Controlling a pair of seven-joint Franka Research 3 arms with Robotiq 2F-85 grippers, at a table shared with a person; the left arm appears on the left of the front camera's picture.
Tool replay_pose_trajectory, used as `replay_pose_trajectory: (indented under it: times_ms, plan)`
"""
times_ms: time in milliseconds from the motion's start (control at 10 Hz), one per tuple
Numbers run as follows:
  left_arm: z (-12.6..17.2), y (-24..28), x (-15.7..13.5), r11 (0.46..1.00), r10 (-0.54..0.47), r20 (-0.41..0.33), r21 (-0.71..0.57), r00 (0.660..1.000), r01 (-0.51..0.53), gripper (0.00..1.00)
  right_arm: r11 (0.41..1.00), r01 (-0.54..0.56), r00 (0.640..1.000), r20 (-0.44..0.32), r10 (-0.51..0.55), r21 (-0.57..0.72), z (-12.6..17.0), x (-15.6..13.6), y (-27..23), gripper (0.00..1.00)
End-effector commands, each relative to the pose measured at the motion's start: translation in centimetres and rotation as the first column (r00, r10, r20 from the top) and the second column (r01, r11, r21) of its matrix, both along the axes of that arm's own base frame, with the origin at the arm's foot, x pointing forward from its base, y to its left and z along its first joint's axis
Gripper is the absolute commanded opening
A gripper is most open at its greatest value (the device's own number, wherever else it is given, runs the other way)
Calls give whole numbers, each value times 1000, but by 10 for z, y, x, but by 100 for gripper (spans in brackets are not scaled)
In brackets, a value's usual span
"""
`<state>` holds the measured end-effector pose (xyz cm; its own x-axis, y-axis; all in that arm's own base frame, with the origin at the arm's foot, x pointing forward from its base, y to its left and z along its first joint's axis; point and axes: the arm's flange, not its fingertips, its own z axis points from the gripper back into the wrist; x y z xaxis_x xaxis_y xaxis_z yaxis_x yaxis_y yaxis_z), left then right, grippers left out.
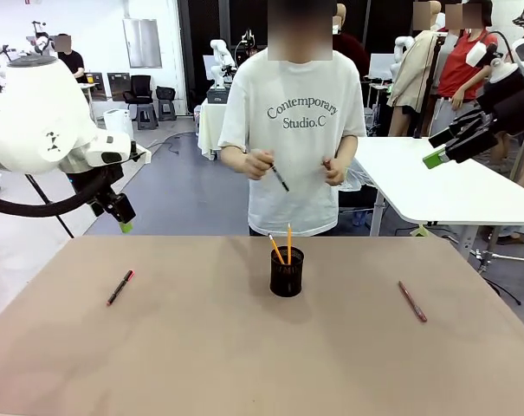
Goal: Place the pens into the pen holder.
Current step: Pick up a writing instrument from the table and place it into the Pen holder.
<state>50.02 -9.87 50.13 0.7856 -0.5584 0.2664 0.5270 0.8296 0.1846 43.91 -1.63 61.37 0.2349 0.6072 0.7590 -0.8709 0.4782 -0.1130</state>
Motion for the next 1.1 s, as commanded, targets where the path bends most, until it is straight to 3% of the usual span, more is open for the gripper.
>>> replay_pose_trajectory:
  times_ms: [0, 400, 500, 1000]
  plan:
    - [-34, 0, 45, 975, 193, -76, 129, 978, -183, 100, 1000, -9, 1000, 11, 9, 9, 1, 1, 0, 100]
    - [-99, 15, 97, 952, 289, -157, 147, 944, -267, 100, 1000, -9, 1000, 11, 9, 9, 1, 1, 0, 100]
    - [-113, 20, 108, 958, 282, -175, 97, 943, -269, 100, 1000, -9, 1000, 11, 9, 9, 1, 1, 0, 100]
    - [-159, 34, 113, 950, 305, -253, 9, 918, -313, 100, 1000, -9, 1000, 11, 9, 9, 1, 1, 0, 100]
